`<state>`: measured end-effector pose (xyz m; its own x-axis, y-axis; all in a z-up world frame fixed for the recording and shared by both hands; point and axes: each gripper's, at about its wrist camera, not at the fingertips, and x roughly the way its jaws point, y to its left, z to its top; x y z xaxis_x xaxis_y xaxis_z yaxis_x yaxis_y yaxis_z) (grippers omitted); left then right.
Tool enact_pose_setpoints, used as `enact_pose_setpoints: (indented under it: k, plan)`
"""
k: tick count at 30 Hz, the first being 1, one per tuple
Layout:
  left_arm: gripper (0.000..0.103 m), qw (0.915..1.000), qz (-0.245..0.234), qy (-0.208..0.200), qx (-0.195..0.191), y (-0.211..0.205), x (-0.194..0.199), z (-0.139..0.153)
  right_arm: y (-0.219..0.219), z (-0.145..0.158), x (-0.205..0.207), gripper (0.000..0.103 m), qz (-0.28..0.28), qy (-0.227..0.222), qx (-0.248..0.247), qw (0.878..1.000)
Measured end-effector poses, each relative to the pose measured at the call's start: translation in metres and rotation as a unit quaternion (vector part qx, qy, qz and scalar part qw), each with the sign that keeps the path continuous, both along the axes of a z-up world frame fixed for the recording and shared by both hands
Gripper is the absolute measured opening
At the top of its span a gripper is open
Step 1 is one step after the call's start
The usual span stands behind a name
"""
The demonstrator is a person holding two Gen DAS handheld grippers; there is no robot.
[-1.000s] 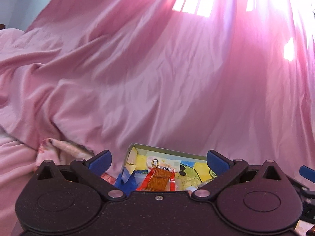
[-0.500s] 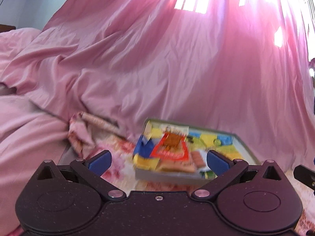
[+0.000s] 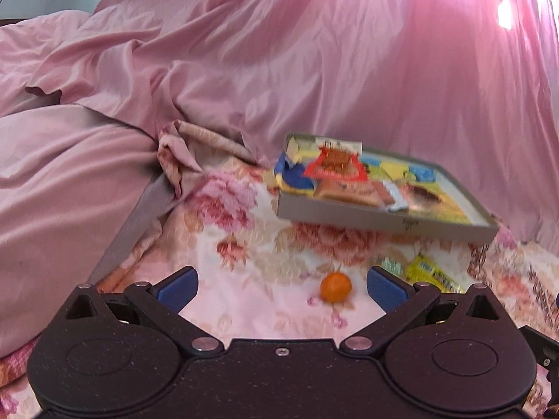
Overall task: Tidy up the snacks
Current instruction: 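Withdraw both tools from the tray back over the remaining snacks, then grasp the orange with the left tool while the right tool grasps the golden snack bag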
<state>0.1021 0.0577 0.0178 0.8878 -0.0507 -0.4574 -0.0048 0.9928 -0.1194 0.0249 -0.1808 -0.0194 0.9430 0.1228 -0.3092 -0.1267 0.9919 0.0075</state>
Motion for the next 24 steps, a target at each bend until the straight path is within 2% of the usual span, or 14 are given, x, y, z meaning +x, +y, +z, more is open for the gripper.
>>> enact_pose_setpoints:
  k: [7,12,16,24]
  plan:
    - [0.102,0.9987,-0.011,0.037,0.032,-0.007,0.000,-0.023,0.007,-0.018,0.001,0.103,-0.001,0.048,0.009,0.999]
    - [0.102,0.9954,-0.037,0.073,0.050,-0.013,0.004,-0.037,0.008,-0.033,0.009,0.103,-0.007,0.094,0.010,0.995]
    - [0.102,0.9935,-0.051,0.081,0.062,-0.018,0.006,-0.044,0.009,-0.043,0.015,0.103,-0.009,0.126,0.011,0.992]
    - [0.102,0.9927,-0.058,0.080,0.070,-0.022,0.014,-0.050,0.011,-0.053,0.025,0.103,-0.011,0.152,0.015,0.988]
